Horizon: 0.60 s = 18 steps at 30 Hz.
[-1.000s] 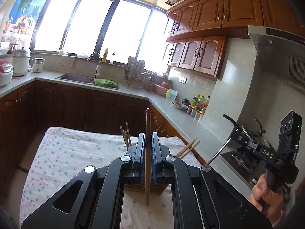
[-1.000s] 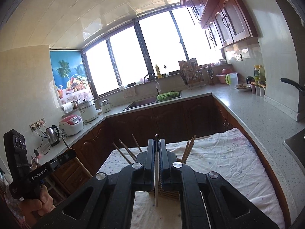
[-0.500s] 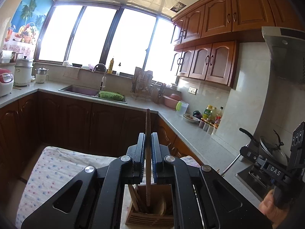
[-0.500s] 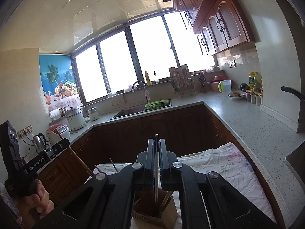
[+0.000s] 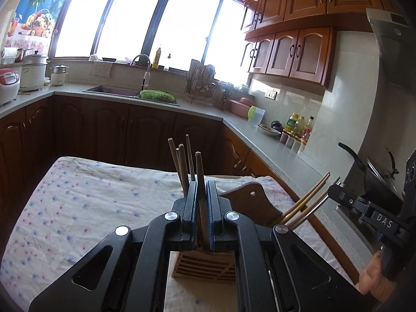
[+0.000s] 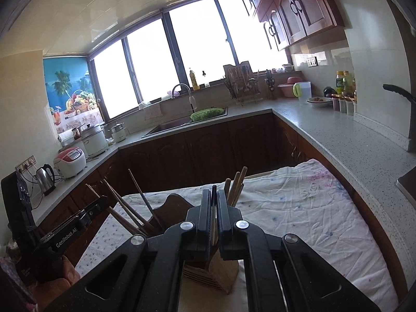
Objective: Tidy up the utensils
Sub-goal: 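Lower both held chopsticks into the wooden holder, then open both tools to release the chopsticks and withdraw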
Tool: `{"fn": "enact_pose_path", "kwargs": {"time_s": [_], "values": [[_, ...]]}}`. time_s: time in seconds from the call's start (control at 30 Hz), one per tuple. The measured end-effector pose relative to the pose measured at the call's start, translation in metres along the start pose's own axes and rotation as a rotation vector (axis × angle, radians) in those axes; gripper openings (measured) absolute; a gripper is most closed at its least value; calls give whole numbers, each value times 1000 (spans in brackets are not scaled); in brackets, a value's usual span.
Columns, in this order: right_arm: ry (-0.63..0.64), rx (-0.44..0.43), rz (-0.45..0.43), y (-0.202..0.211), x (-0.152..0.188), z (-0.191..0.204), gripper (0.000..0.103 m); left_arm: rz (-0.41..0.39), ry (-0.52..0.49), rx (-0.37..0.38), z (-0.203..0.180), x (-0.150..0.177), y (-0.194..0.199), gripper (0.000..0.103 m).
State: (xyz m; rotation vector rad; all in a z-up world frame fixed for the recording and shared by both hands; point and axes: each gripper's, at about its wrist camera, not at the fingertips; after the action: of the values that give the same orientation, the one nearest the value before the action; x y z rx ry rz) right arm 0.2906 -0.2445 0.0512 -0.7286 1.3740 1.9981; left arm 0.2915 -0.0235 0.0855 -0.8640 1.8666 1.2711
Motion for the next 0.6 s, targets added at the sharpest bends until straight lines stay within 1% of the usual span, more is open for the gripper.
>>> {"fn": "enact_pose_path", "kwargs": {"time_s": [0.03,0.13,0.47,0.57,0.6], "values": [[-1,1,8,-2,2,0,4,11,0,0,0,2,-3,6],[-6,10,5,-1,3,-2,4,8,9,1,2,4,-3,6],[-29,5,22,-2,1,-4,5,32,2,6,1,0,-4,6],[-38,4,25,0,0,-6,10,44,14,14,3,-3,-3,6],[-42,-2,17,2,0,-7,10,42,16,13,4,-3,-1,6]]}}
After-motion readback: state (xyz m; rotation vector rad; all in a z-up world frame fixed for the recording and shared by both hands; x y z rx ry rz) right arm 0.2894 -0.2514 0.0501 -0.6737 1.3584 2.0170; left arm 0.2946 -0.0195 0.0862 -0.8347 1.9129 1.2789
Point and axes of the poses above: each gripper's, at about its wrist camera, not at the fingertips, and y roughly against the way its jaws point, z to its left, x to its underside, and after that the axes turned 7 degrees about z, right-handed
